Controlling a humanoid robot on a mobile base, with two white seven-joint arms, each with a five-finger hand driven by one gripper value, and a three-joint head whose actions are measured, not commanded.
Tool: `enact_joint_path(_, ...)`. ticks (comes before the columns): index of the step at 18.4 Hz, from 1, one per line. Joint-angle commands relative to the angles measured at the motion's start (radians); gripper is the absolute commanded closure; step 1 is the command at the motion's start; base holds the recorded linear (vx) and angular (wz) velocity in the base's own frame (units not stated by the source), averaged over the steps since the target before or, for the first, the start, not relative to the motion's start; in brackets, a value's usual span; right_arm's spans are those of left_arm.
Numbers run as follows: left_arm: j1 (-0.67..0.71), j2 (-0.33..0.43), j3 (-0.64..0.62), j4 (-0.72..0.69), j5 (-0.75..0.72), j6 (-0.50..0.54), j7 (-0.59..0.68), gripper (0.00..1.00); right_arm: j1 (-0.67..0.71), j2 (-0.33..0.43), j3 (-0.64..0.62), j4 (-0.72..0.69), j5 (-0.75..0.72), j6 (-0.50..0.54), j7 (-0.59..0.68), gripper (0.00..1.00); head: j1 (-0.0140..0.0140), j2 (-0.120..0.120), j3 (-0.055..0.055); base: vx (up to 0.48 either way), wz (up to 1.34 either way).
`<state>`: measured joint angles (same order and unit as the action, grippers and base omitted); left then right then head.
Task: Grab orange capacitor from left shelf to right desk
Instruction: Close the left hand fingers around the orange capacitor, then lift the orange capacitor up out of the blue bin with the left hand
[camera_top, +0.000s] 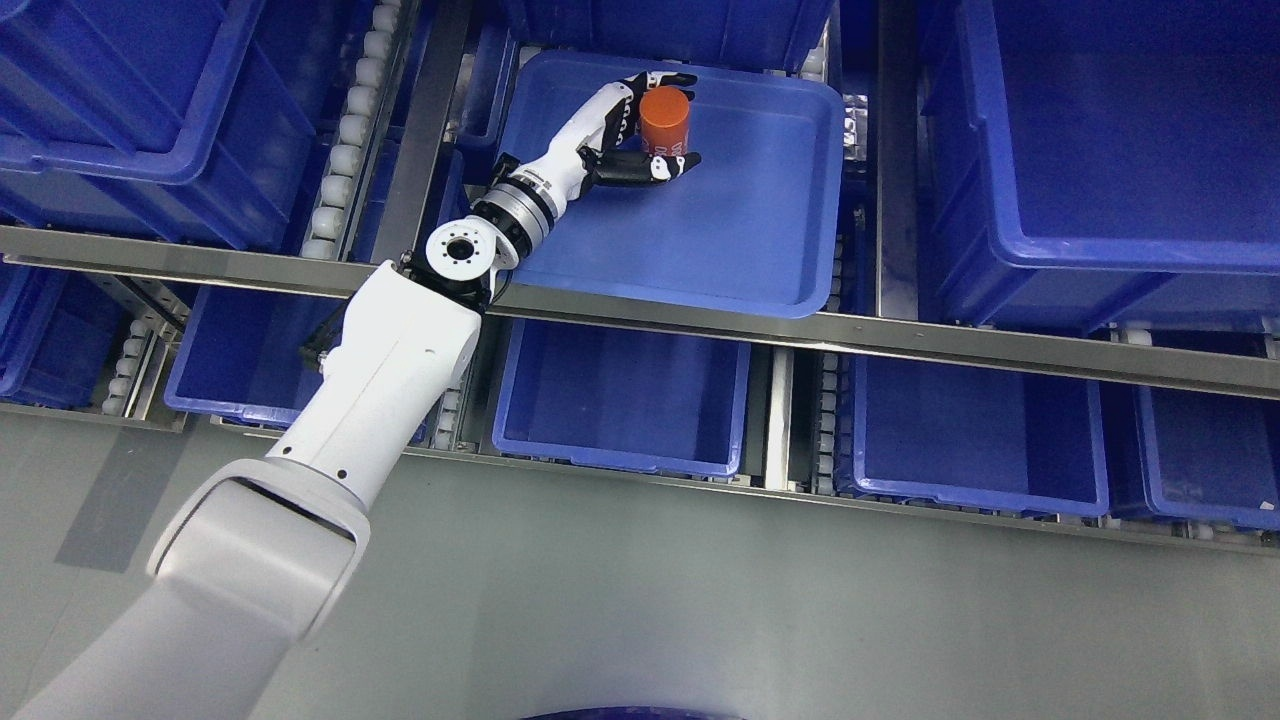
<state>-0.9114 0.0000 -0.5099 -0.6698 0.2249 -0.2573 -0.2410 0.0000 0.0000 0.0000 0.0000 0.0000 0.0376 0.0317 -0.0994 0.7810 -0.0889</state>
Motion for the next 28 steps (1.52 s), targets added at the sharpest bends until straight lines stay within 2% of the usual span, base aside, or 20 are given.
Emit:
enact_joint_path(1, 0.002, 0.017, 0.013, 0.025, 0.005, -0.002, 0.000, 0.55, -0.002, -0.017, -0.011, -0.034, 0.005, 0.002, 0.000, 0.00, 0.0000, 0.000, 0.000, 0.000, 0.00)
enact_joint_path(5, 0.003, 0.017, 0.025, 0.025, 0.030, -0.013, 0.000, 0.77, -0.002, -0.017, -0.011, -0.034, 0.005, 0.002, 0.000, 0.00, 0.0000, 0.000, 0.000, 0.000, 0.00)
enact_joint_path(7, 0.014, 0.017, 0.033, 0.025, 0.042, -0.064, -0.003, 0.94, -0.002, -0.017, -0.011, -0.034, 0.005, 0.002, 0.000, 0.00, 0.0000, 0.000, 0.000, 0.000, 0.00)
enact_joint_path(8, 0.020, 0.017, 0.040, 0.025, 0.047, -0.094, -0.003, 1.00, -0.002, -0.017, -0.011, -0.034, 0.005, 0.002, 0.000, 0.00, 0.0000, 0.000, 0.000, 0.000, 0.00)
enact_joint_path(11, 0.022, 0.017, 0.057, 0.019, 0.051, -0.114, -0.003, 1.00, -0.002, -0.017, -0.011, -0.034, 0.005, 0.002, 0.000, 0.00, 0.0000, 0.000, 0.000, 0.000, 0.00)
enact_joint_path(14, 0.020, 0.017, 0.157, -0.071, 0.056, -0.126, -0.004, 1.00, -0.002, -0.017, -0.011, -0.034, 0.005, 0.002, 0.000, 0.00, 0.0000, 0.000, 0.000, 0.000, 0.00)
enact_joint_path(18, 0.087, 0.017, 0.293, -0.342, 0.115, -0.086, -0.030, 1.00, -0.002, -0.017, -0.011, -0.034, 0.005, 0.002, 0.000, 0.00, 0.0000, 0.000, 0.000, 0.000, 0.00)
enact_joint_path(21, 0.214, 0.017, 0.315, -0.590, 0.183, -0.040, -0.030, 0.99, -0.002, -0.017, -0.011, -0.034, 0.005, 0.002, 0.000, 0.00, 0.0000, 0.000, 0.000, -0.006, 0.00)
enact_joint_path(22, 0.241, 0.017, 0.318, -0.625, 0.185, -0.042, -0.030, 0.99, -0.002, -0.017, -0.011, -0.034, 0.005, 0.002, 0.000, 0.00, 0.0000, 0.000, 0.000, -0.019, 0.00)
enact_joint_path(24, 0.275, 0.017, 0.329, -0.683, 0.186, -0.072, -0.030, 0.99, -0.002, -0.017, -0.011, -0.034, 0.005, 0.002, 0.000, 0.00, 0.0000, 0.000, 0.000, -0.038, 0.01)
enact_joint_path(26, 0.290, 0.017, 0.333, -0.695, 0.186, -0.153, -0.030, 0.99, -0.002, -0.017, -0.011, -0.034, 0.005, 0.002, 0.000, 0.00, 0.0000, 0.000, 0.000, -0.064, 0.00)
enact_joint_path(28, 0.327, 0.017, 0.327, -0.738, 0.186, -0.177, -0.034, 0.99, -0.002, -0.017, -0.011, -0.034, 0.005, 0.002, 0.000, 0.00, 0.0000, 0.000, 0.000, -0.118, 0.00)
